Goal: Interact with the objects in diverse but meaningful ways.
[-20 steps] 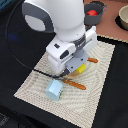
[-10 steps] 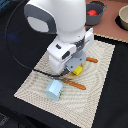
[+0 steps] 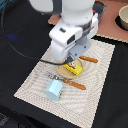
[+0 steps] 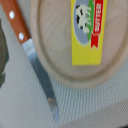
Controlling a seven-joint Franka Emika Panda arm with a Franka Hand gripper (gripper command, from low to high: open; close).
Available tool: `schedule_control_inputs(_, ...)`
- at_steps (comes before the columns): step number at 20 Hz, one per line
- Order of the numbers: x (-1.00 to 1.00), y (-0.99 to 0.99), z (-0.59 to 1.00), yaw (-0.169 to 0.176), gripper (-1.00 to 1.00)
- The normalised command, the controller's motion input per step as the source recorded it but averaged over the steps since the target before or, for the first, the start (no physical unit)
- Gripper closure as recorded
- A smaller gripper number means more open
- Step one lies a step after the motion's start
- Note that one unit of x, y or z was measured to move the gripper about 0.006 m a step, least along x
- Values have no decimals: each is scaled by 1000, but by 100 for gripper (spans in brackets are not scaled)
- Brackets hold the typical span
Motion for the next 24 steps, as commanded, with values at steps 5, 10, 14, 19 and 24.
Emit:
schedule_control_inputs(5,-2,29,159,0,-100)
schedule_control_inputs(10,-23,-1,-2,0,-100)
schedule_control_inputs(14,0,0,0,0,-100)
schedule_control_inputs(19,0,0,0,0,-100)
schedule_control_inputs(24,0,-26,0,0,-100)
